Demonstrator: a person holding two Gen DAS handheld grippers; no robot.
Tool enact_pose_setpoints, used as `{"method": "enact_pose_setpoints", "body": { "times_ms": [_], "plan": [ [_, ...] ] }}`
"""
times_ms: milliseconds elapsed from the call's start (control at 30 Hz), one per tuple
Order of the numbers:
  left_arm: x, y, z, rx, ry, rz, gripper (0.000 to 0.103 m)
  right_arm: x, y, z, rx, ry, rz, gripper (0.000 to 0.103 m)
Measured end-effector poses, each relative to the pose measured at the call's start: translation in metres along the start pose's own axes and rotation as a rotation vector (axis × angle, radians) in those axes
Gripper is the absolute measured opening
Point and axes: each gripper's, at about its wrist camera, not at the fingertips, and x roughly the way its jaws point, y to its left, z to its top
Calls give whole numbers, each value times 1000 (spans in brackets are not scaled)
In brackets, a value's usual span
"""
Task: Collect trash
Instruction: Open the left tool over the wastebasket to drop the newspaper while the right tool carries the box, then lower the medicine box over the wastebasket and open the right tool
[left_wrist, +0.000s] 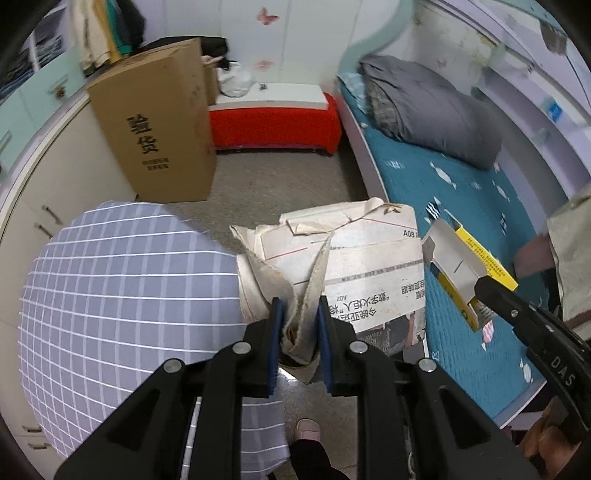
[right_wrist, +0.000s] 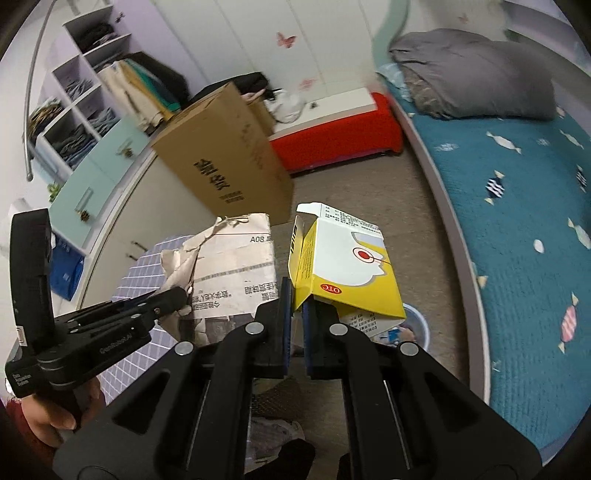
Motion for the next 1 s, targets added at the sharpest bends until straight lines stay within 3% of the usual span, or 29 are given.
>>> {"method": "enact_pose_setpoints", "body": {
  "times_ms": [400, 500, 567, 667, 1000],
  "plan": [
    [45, -73, 18, 90, 64, -7, 20, -16, -66, 1, 66, -21, -37, 6],
    [56, -86, 24, 101, 78, -19, 26, -18, -76, 3, 79, -27, -46, 6],
    [62, -92, 27, 105, 91, -12, 47, -19, -82, 3, 89, -29, -51, 6],
    [63, -99, 27, 108, 84, 0, 59, -19, -89, 4, 102, -28, -55, 6],
    [57, -97, 26, 107, 81, 14, 66, -10, -91, 2, 113, -1, -29, 6]
  ]
}}
